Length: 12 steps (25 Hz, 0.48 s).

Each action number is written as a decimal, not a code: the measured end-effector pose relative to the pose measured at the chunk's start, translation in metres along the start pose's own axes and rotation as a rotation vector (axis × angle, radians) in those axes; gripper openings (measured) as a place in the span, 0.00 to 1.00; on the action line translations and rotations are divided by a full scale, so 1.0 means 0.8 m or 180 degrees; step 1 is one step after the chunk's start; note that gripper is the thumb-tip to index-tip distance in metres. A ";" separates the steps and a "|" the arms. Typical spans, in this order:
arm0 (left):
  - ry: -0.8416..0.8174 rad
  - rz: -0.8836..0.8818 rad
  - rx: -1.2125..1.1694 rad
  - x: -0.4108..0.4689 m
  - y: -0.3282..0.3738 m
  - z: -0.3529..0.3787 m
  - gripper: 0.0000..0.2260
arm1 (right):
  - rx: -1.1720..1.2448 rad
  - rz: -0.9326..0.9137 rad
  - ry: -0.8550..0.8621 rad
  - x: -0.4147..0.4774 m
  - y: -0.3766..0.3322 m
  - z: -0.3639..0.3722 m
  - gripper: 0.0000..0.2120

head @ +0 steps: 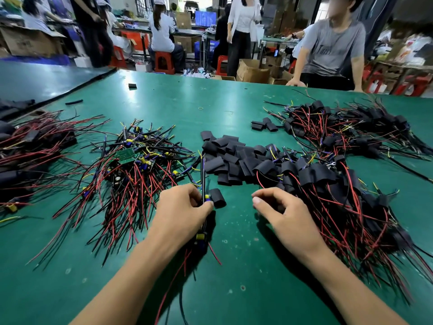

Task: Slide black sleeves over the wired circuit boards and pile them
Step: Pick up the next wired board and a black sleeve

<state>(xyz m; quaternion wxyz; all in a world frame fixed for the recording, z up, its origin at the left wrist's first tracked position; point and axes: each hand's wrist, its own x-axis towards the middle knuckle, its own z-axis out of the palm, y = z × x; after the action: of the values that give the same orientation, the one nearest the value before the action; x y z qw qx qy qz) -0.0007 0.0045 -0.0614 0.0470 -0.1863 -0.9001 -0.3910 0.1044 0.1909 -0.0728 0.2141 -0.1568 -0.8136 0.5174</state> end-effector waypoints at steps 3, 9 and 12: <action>0.0069 -0.0299 -0.0750 0.004 0.002 0.004 0.09 | 0.0295 -0.0165 -0.0129 -0.005 -0.007 0.001 0.04; -0.0530 -0.1451 -0.3344 0.012 0.008 -0.004 0.08 | -0.2600 -0.0444 -0.0606 -0.006 -0.016 -0.017 0.25; -0.0631 -0.1651 -0.3775 0.015 0.010 -0.004 0.03 | -0.2928 -0.0011 -0.0794 -0.008 -0.010 -0.021 0.27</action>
<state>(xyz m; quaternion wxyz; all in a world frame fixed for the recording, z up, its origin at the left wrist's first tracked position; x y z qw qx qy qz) -0.0089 0.0109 -0.0513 -0.2429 0.0073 -0.5476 -0.8007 0.1179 0.1977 -0.0606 0.0240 -0.1706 -0.9779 0.1181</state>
